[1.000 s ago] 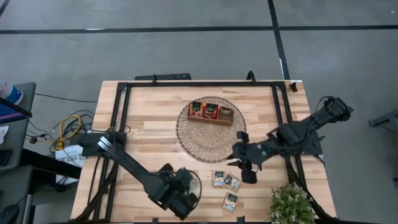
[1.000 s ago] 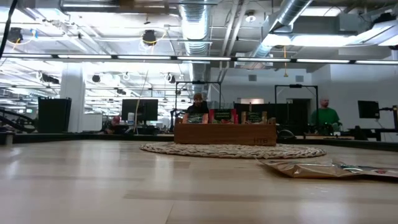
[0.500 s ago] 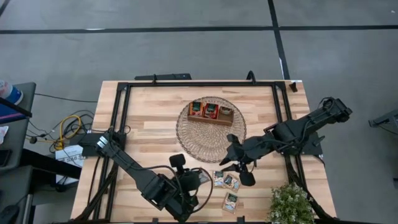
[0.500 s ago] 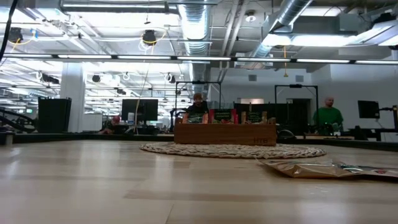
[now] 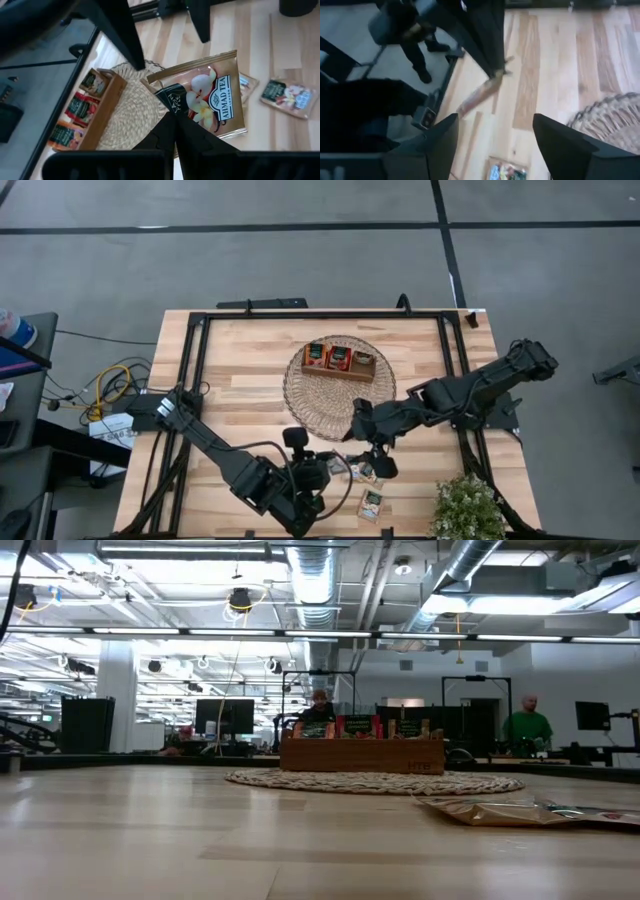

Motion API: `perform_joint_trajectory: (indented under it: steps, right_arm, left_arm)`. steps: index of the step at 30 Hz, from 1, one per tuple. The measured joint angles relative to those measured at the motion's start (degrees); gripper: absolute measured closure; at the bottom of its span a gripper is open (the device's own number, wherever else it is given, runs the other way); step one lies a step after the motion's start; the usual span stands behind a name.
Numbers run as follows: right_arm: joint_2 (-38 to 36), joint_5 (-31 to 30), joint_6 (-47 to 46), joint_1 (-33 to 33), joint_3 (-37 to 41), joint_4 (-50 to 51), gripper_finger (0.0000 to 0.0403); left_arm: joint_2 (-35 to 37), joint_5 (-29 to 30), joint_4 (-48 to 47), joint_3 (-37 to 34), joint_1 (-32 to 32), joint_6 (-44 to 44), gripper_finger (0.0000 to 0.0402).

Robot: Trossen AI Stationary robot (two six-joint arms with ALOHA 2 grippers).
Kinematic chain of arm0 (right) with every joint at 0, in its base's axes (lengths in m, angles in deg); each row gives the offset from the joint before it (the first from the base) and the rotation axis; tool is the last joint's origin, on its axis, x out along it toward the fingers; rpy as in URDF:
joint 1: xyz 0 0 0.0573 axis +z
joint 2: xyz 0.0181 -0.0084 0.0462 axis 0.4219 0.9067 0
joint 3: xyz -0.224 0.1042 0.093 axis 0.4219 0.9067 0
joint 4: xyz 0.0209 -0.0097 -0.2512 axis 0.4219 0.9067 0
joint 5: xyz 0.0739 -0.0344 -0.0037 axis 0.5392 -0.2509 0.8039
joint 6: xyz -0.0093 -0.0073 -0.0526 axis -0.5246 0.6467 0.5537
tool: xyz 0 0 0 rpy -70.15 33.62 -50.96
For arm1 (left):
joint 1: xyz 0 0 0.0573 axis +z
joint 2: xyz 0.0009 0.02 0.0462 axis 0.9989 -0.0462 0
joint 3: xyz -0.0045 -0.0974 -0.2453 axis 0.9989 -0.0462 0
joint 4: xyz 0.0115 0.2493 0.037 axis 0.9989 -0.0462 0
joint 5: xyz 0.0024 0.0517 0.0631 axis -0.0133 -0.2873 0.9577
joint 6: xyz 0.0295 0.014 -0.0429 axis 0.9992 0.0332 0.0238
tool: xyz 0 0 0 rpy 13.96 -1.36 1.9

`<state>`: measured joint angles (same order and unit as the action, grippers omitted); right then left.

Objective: Pick & Place Tea
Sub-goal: Put the brown tea bag into the right section of the wooden organizer

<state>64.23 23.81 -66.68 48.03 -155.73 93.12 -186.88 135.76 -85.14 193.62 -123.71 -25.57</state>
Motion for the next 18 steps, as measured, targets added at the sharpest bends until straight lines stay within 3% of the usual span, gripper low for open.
perform_joint_trajectory:
  steps: [7, 18]
  right_arm:
    - [0.8, 1.1, 0.1, -2.2, -0.2, -2.1, 0.0175]
    - [0.8, 3.6, 0.1, -2.6, -0.2, -5.2, 0.025]
  left_arm:
    - [0.0, 0.8, 1.6, 0.0, 0.1, 2.0, 0.0401]
    - [0.0, 1.4, 3.9, 0.0, 0.4, 4.8, 0.0401]
